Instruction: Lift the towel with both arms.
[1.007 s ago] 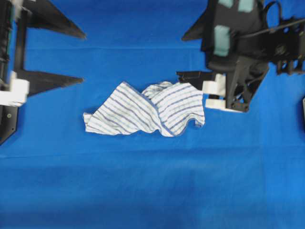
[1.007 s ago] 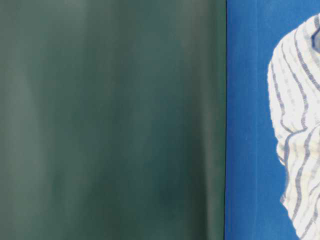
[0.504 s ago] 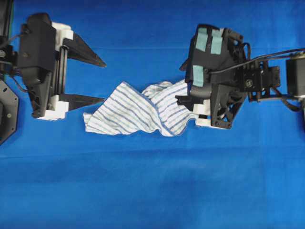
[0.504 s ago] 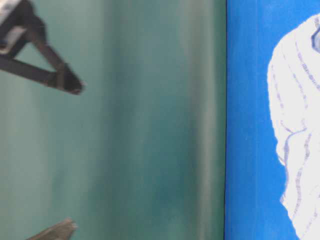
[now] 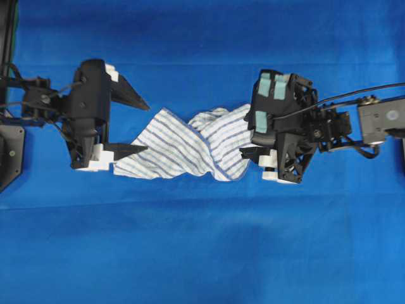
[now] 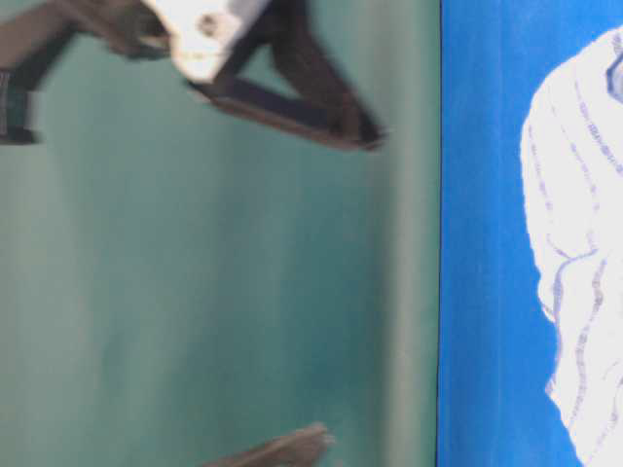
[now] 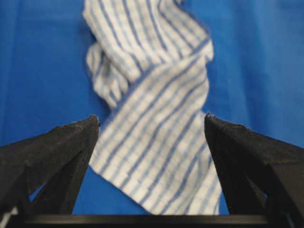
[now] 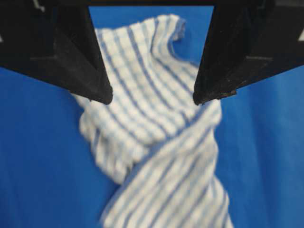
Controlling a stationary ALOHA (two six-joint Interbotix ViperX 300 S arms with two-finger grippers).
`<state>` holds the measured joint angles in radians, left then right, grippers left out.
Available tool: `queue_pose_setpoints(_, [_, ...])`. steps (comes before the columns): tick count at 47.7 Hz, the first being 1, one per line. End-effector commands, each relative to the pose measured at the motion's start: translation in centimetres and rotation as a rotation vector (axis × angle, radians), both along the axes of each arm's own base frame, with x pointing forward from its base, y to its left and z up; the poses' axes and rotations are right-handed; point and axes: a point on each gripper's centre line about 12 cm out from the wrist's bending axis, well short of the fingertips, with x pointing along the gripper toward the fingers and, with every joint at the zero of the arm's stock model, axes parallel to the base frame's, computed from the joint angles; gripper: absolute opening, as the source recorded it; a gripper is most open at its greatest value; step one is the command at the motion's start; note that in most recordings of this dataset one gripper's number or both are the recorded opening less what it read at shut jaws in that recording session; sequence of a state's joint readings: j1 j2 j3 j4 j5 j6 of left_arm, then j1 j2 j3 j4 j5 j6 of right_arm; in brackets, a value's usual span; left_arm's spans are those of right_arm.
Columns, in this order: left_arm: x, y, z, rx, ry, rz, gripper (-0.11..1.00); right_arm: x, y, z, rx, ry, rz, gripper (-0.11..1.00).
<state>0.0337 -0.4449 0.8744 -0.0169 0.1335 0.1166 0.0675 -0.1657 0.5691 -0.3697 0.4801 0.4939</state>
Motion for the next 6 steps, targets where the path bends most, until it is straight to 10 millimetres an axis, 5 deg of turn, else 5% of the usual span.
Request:
queue_pose_setpoints(1, [0.5, -0.3, -0.5, -0.002, -0.022, -0.01, 0.9, 0.4, 0.0, -0.5, 0.004, -0.011, 0.009, 0.68])
queue_pose_setpoints(6, [0.8, -0.7, -2.4, -0.002, -0.003, -0.023, 0.9, 0.8, 0.3, -3.1, 0.011, 0.023, 0.024, 0.68])
